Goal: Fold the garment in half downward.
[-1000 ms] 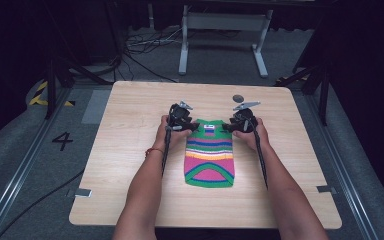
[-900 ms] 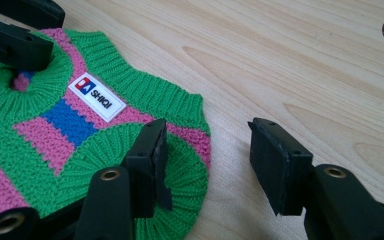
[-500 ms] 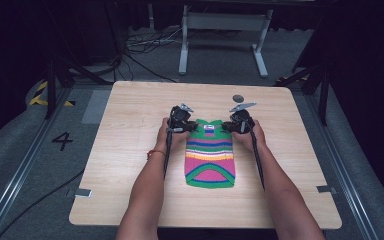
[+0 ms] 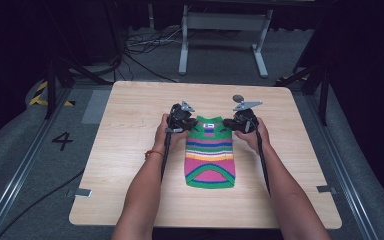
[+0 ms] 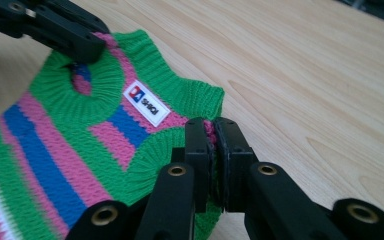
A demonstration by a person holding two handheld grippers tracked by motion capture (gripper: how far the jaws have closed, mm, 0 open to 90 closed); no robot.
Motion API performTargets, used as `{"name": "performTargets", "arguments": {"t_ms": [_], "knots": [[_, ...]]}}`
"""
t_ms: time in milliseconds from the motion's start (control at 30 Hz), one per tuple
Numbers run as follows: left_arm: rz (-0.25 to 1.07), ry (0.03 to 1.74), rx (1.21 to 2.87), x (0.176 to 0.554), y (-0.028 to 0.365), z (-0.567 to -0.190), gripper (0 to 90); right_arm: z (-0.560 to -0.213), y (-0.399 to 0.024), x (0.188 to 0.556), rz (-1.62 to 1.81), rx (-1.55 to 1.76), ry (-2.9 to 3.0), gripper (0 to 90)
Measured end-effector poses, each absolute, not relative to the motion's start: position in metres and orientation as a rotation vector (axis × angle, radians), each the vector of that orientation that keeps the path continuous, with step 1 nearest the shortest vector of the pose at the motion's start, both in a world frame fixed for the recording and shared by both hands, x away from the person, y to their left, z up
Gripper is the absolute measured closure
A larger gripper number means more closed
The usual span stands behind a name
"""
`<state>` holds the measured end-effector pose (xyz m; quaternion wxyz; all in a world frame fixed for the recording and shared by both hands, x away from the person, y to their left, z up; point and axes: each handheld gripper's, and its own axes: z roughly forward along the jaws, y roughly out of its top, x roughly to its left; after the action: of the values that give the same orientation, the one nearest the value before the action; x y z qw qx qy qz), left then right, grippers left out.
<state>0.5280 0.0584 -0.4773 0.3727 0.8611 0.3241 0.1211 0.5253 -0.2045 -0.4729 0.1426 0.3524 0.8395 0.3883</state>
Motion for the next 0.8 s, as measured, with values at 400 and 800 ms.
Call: {"name": "performTargets", "arguments": {"t_ms": [400, 800], "knots": [[0.370, 0.672, 2.204, 0.496, 0.066, -0.458, 83.4, -0.455, -0.215, 0.497, 1.232, 0.879, 2.417, 85.4], [0.407, 0.522, 2.202, 0.463, 0.073, -0.447, 83.0, -0.439, -0.223, 0.468, 1.319, 0.698, 2.444, 84.7]]}}
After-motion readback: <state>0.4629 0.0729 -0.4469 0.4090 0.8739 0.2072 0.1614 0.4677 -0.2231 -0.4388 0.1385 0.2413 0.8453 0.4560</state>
